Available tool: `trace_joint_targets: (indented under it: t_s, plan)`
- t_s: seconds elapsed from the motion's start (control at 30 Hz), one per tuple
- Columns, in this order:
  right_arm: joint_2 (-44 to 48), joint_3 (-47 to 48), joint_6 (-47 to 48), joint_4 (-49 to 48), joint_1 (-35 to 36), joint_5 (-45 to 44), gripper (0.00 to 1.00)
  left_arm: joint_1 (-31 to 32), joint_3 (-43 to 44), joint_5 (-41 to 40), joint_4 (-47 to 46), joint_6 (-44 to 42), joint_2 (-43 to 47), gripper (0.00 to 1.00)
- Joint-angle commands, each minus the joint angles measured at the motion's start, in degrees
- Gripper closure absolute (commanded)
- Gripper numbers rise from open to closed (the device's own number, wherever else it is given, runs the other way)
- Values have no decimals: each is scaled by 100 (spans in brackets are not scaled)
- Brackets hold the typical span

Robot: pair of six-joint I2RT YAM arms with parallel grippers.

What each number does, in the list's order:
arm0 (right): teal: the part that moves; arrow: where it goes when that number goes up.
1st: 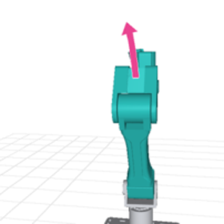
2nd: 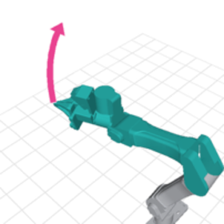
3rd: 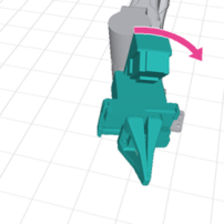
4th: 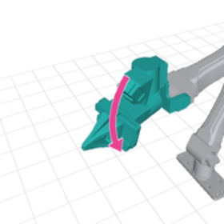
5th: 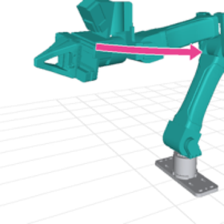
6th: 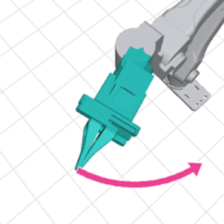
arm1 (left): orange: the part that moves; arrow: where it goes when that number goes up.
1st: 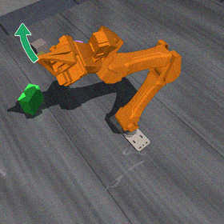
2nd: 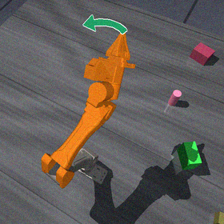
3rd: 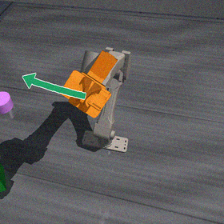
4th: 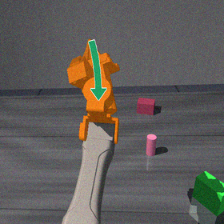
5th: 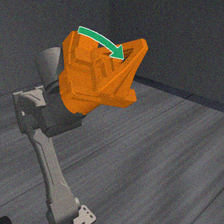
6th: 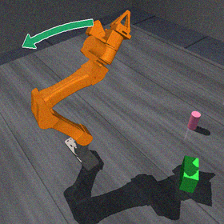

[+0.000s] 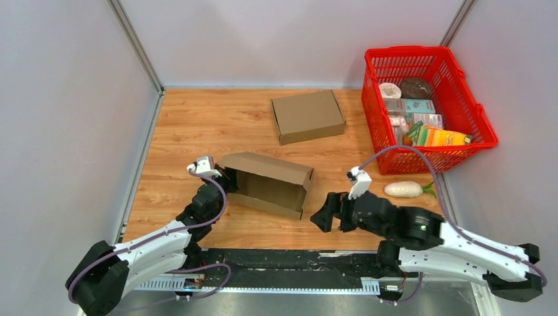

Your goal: Fold the paper box

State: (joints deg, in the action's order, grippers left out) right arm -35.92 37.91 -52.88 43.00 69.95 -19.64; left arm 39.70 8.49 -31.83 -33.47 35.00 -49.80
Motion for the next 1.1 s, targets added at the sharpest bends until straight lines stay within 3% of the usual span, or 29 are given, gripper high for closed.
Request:
trace_joint_targets:
  t_s: [0.0,0.03,0.17,0.23,0.37,0.53,0.57,0.6,0.67,0.73,0.8,0.87,0.9,1.03,1.07]
  plan:
    - [157,1672,1151,894,80,699,0,20,-260,28,623,-56,110,100]
    - [-297,2459,1479,929,54,637,0,20,-278,28,675,-38,146,100]
    - [-1942,4149,3403,1508,36,297,0,20,-313,19,903,6,365,100]
    - [-2705,4443,4647,1449,36,634,0,29,-304,28,1000,-20,410,100]
    - [-3490,4655,5769,702,335,805,0,20,-295,2,1071,24,480,100]
    - [-4282,4462,6237,-406,396,392,0,20,-269,80,1071,85,436,100]
    - [-4396,4444,6255,-485,405,-97,1,20,-252,142,1123,173,480,100]
    - [-4580,4383,6272,-512,405,-249,2,29,-217,238,1428,278,550,100]
    - [-4704,4173,6316,-757,405,-365,6,20,-50,703,1938,680,838,89]
    - [-4722,3760,6325,-1169,405,-339,9,20,265,1141,3307,1085,1155,68]
    - [-4748,3549,6334,-1486,379,-304,14,20,407,1494,4815,1640,1814,55]
    - [-4784,3408,6299,-1602,353,-243,18,20,548,2101,5646,2008,2741,52]
    - [-4819,3372,6221,-1620,326,-94,21,20,618,2242,6581,2141,3104,50]
    - [-4915,3065,5748,-1611,212,1081,21,20,1424,2953,8740,2792,5447,46]
    - [-4924,3003,5606,-1602,203,1294,20,11,1636,2998,9048,2914,5777,38]
